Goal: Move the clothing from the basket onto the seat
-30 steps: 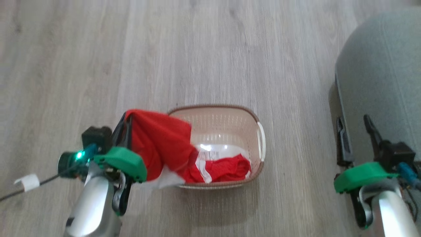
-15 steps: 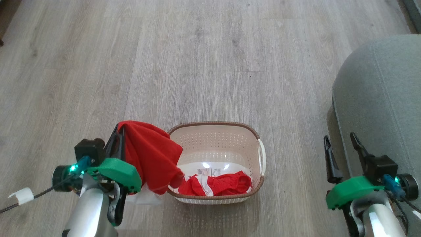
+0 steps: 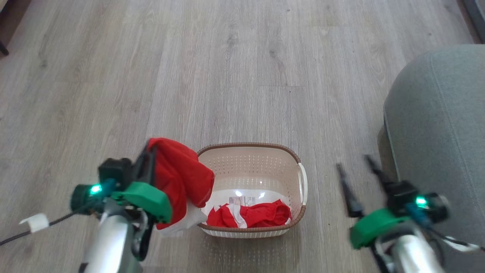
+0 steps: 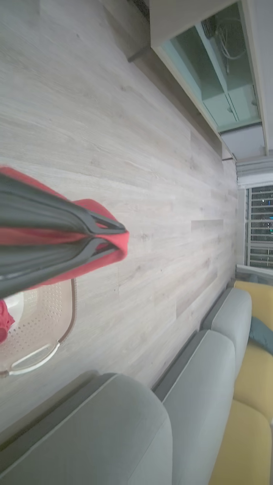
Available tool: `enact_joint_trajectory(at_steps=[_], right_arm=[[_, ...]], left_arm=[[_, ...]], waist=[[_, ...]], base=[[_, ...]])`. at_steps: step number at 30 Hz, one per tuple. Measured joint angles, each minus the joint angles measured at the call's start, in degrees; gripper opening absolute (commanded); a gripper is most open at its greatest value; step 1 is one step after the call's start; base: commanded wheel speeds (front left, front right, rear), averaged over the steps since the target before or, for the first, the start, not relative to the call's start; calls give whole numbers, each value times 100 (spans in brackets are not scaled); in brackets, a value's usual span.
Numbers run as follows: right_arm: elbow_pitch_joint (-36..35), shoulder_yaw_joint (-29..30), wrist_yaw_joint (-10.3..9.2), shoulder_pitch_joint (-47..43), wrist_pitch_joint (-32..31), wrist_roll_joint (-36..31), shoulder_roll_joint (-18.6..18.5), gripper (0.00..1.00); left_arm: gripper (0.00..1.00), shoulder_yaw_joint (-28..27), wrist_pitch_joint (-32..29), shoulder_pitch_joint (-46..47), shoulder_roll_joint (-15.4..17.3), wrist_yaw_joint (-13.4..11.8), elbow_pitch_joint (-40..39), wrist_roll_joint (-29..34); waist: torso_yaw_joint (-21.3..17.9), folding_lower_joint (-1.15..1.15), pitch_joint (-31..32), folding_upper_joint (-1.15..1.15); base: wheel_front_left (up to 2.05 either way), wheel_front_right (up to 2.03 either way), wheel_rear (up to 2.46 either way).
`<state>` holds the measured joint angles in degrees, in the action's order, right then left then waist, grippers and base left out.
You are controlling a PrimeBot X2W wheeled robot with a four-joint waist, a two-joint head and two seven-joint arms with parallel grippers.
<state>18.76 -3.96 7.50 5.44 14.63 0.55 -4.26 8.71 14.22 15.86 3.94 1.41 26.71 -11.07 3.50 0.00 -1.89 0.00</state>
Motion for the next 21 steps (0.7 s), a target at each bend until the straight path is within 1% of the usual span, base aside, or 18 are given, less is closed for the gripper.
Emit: enact_joint_trajectory(at_steps=[3, 5, 7, 10, 11, 12, 16, 17, 19, 21], right_arm=[[9, -780, 0, 160, 0, 155, -140, 100], [63, -1349, 0, 410, 0, 305, -253, 100], [129, -1948, 1, 748, 0, 447, -378, 100], [213, -2644, 1, 1223, 0, 675, -525, 100], [213, -2644, 1, 1223, 0, 675, -525, 100], [314, -3054, 1, 1479, 0, 823, -628, 100], [570, -3723, 1, 1834, 0, 1069, -806, 100], [570, -3723, 1, 1834, 0, 1069, -806, 100], [743, -4013, 1, 1981, 0, 1191, -882, 100], [913, -4291, 1, 2121, 0, 1303, -951, 100]], left_arm=[[0, 300, 0, 13, -34, 146, -96, 30], [0, 539, -14, 62, -62, 269, -179, 55], [0, 846, -155, 124, -75, 408, -294, 40], [0, 1261, -324, 225, -83, 504, -494, 16], [0, 1261, -324, 225, -83, 504, -494, 16], [0, 1550, -427, 290, -82, 552, -647, -14], [0, 2125, -560, 357, -80, 600, -1020, -230], [0, 2125, -560, 357, -80, 600, -1020, -230], [0, 2493, -593, 413, -62, 600, -1236, -419], [0, 2887, -606, 481, 25, 601, -1460, -661]], waist=[[20, 0, 16, 0], [42, 0, 22, 0], [71, 0, 30, 0], [127, 0, 39, 0], [127, 0, 39, 0], [174, 0, 50, 0], [268, 0, 68, 0], [268, 0, 68, 0], [310, 0, 80, 0], [342, 0, 89, 0]], base=[[0, 0, 0], [0, 0, 0], [0, 0, 0], [0, 0, 0], [0, 0, 0], [0, 0, 0], [0, 0, 0], [0, 0, 0], [0, 0, 0], [0, 0, 0]])
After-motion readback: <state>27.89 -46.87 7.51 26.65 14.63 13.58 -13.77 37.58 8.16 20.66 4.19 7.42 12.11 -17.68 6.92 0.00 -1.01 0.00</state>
